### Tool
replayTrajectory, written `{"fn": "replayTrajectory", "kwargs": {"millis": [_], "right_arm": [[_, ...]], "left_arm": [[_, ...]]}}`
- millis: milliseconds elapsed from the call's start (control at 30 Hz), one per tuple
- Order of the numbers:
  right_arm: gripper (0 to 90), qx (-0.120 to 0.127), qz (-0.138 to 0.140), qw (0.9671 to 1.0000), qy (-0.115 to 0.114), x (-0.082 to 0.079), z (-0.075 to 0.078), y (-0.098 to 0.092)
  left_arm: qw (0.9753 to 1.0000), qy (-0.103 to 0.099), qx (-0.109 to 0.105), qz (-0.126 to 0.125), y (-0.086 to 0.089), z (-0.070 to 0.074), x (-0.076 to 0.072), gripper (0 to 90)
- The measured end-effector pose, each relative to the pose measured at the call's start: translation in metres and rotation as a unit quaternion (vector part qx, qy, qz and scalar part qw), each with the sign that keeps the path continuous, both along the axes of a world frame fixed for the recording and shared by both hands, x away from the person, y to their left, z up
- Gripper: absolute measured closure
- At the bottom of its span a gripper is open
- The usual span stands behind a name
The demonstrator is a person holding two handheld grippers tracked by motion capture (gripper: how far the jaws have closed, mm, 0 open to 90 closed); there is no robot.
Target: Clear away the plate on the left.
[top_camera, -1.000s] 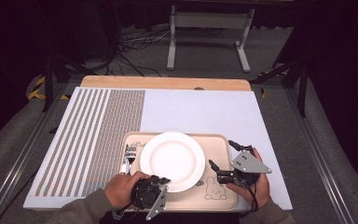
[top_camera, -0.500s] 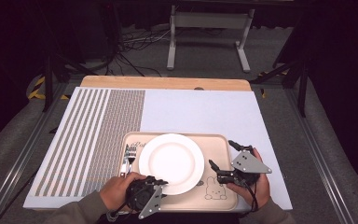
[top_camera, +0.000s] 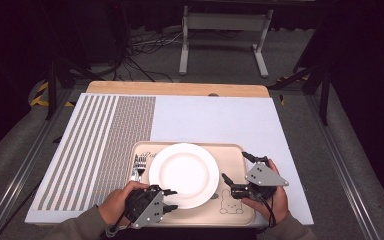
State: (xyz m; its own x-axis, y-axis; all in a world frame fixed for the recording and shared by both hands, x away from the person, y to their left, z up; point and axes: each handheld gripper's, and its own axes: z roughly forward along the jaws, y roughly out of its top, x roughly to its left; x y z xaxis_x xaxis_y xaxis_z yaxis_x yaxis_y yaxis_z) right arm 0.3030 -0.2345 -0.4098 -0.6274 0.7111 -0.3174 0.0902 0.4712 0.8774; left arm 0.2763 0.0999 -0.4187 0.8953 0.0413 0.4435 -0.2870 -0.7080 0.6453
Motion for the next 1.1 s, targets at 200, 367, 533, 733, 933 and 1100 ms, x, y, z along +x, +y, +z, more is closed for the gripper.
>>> {"fn": "replayTrajectory", "kwargs": {"millis": [200, 367, 533, 733, 933, 1100], "right_arm": [[12.7, 0.002, 0.003, 1.0000, -0.001, -0.001, 0.001, 0.000], [12.7, 0.001, 0.006, 1.0000, -0.001, -0.002, 0.001, 0.001], [12.6, 0.001, 0.009, 1.0000, -0.004, -0.002, 0.001, 0.002], [12.7, -0.002, 0.015, 0.9999, -0.006, -0.004, 0.001, 0.004], [12.6, -0.005, 0.020, 0.9998, -0.008, -0.005, 0.002, 0.006], [12.6, -0.006, 0.025, 0.9996, -0.008, -0.007, 0.002, 0.008]], "left_arm": [[0.9994, -0.008, -0.025, 0.023, 0.005, 0.005, 0.003, 57.5], [0.9986, -0.010, -0.039, 0.035, 0.009, 0.009, 0.006, 51.5], [0.9980, -0.014, -0.043, 0.044, 0.011, 0.010, 0.008, 47.7], [0.9965, -0.022, -0.052, 0.062, 0.013, 0.010, 0.010, 38.8], [0.9949, -0.027, -0.060, 0.077, 0.015, 0.010, 0.013, 30.9], [0.9935, -0.028, -0.069, 0.086, 0.018, 0.011, 0.016, 24.7]]}}
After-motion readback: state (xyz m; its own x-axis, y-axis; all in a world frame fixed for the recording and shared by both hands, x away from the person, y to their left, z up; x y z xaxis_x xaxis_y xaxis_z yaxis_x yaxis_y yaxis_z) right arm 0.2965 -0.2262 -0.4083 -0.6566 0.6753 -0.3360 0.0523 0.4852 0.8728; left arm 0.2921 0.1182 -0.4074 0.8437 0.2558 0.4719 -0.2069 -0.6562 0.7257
